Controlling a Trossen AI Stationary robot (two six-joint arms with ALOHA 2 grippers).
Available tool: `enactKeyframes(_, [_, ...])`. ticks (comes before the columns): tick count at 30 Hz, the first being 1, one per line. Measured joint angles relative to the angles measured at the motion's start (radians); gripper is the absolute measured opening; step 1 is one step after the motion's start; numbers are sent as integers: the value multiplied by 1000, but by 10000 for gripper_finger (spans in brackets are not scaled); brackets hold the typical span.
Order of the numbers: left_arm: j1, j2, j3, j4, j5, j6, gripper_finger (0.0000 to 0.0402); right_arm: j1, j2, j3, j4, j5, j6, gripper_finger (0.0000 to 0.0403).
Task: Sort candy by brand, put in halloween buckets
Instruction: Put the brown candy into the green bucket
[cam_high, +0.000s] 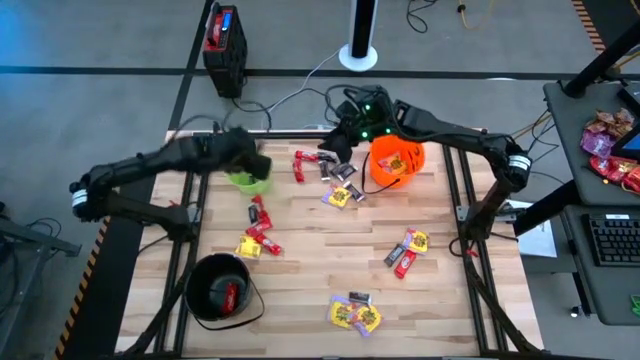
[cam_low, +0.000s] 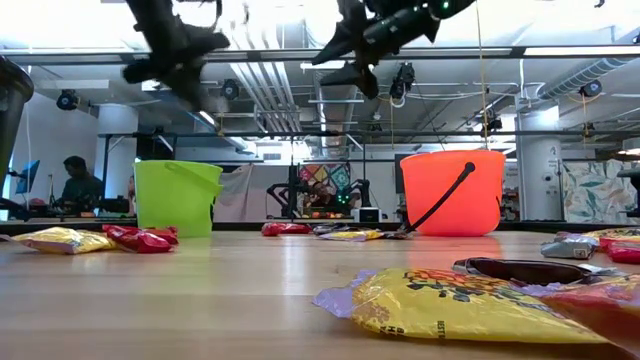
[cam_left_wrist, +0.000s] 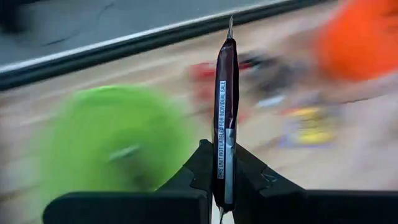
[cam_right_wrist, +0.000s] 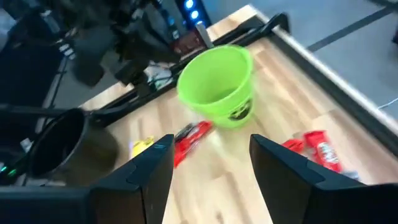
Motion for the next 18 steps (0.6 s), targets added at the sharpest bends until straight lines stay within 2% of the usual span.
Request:
enactKeyframes(3, [166, 68, 85, -200, 107, 141, 7, -39, 27, 0, -5, 0, 17, 202])
enactKeyframes(7, [312, 136, 96, -230, 286, 344, 6, -65, 68, -1, -4, 0, 18, 203])
enactKeyframes(12, [339, 168, 62, -240, 344, 437, 6, -75, 115, -1, -9, -7, 52, 203])
enactKeyframes(18, [345, 196, 32, -187, 327, 472, 10, -76, 140, -1, 0, -8, 54, 203])
